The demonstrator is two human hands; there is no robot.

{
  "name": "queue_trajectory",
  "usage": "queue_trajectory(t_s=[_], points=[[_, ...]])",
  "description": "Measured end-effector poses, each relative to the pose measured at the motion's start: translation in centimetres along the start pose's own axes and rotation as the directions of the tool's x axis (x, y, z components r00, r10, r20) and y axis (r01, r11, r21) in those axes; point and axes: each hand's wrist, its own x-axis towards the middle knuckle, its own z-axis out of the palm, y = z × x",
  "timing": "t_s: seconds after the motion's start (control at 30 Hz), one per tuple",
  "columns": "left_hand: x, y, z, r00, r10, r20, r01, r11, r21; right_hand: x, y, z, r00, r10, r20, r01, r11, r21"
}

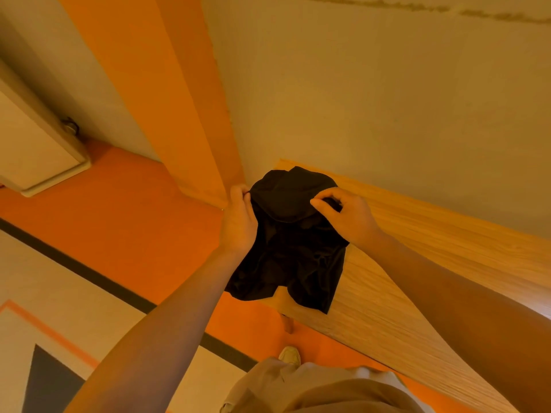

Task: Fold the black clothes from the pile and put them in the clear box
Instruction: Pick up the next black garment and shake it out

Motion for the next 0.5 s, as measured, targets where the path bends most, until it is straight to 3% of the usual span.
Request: queue_trajectory(t_s=[0.13,0.2,0.27,0.37,0.43,0.5], points=[[0.1,-0.3,-0.9,0.998,0.055,0.028,-0.055,0.998,0.006,-0.2,1.2,-1.0,0.971,0.076,0.227,-0.04,0.987,-0.159],[-0.1,-0.3,-1.1,0.992,0.084,0.096,-0.085,0.996,0.006,-0.1,1.9,-1.3,0.968,0.084,0.236,-0.038,0.98,-0.195],[-0.2,-0.5,-1.1,0.964,0.137,0.228,-0.142,0.99,0.005,-0.1,2.0,-1.4,0.985,0.089,0.146,-0.067,0.987,-0.145],[-0.5,-1.0,-0.7,0.891,0.146,0.429,-0.251,0.947,0.199,0.4,1.3,-1.5,0.996,0.086,-0.013,-0.086,0.996,0.023],[-1.0,-1.3,-0.3,0.921,0.07,0.383,-0.199,0.93,0.31,1.0,0.7,-2.1,0.987,0.078,-0.137,-0.069,0.995,0.069],[-1.4,-1.6,-0.3,0.971,0.023,0.24,-0.11,0.928,0.355,1.8,0.1,-3.3,0.957,0.094,-0.273,-0.063,0.991,0.12]])
